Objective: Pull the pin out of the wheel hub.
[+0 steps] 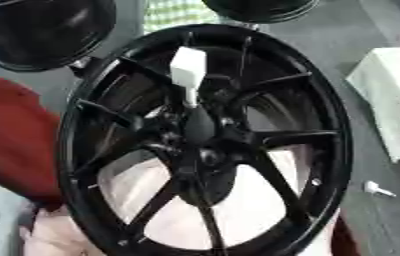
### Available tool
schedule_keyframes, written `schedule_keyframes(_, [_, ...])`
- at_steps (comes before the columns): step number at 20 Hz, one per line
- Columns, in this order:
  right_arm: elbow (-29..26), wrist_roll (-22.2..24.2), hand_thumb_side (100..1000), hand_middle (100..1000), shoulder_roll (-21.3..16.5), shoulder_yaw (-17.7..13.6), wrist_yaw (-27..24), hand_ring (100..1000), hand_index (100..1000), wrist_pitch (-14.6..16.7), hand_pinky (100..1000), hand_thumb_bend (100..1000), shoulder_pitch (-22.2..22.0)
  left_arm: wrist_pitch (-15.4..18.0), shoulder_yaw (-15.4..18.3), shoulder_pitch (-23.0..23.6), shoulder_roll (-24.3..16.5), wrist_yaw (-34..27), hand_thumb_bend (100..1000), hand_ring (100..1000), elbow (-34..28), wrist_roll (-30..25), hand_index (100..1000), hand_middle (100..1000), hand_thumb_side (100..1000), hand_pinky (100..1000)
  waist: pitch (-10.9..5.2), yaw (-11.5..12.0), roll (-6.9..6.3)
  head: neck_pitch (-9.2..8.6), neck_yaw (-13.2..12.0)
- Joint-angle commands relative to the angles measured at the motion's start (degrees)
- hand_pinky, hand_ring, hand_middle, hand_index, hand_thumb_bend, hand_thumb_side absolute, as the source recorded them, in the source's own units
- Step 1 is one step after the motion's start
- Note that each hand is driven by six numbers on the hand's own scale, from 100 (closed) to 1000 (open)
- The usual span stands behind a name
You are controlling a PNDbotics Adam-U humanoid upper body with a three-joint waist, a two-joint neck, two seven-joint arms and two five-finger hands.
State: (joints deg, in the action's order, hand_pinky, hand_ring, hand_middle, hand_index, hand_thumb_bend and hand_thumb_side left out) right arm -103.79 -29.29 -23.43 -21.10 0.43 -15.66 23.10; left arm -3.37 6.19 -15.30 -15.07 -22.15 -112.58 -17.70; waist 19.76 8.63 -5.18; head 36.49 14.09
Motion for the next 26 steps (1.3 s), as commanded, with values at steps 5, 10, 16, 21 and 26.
schedule_keyframes(5, [-1.33, 0.2, 553, 722, -1.16, 0.15, 0.51, 927, 832, -0.02, 843, 100, 0.16, 4.25, 0.16, -1.54, -8.37, -0.57, 100, 582, -1.93, 0.13, 724, 471, 658, 624, -0.39, 0.12, 0.29, -0.2, 0.67])
schedule_keyframes(10, [-1.47, 0.39, 551, 722, -1.82, 0.29, 0.86, 927, 832, -0.16, 844, 100, -0.17, 11.64, -0.91, -3.48, -20.42, -0.22, 100, 585, -2.0, -1.7, 728, 474, 575, 632, -0.5, 0.19, -0.49, 0.4, 1.54])
schedule_keyframes(16, [-1.67, 0.38, 549, 752, -2.68, 0.08, 1.19, 977, 842, -0.18, 870, 100, -0.77, 21.33, -1.06, -7.29, -34.28, 0.06, 100, 603, -2.01, -6.7, 737, 494, 401, 657, -0.62, 0.83, -1.24, 1.77, 1.84])
schedule_keyframes(21, [-1.65, 0.53, 547, 760, -3.26, 0.15, 1.53, 989, 845, -0.26, 875, 100, -1.44, 26.78, -4.14, -14.66, -43.22, 5.02, 100, 643, -1.41, -9.86, 750, 541, 250, 695, -0.94, 1.29, -1.72, 2.04, 1.65])
schedule_keyframes(26, [-1.68, 0.91, 545, 758, -3.77, 0.35, 1.98, 982, 843, -0.46, 869, 100, -2.03, 31.53, -9.95, -25.66, -46.2, 12.13, 100, 684, 2.8, -17.53, 768, 599, 264, 730, -1.23, 1.51, -2.29, 1.95, 1.65])
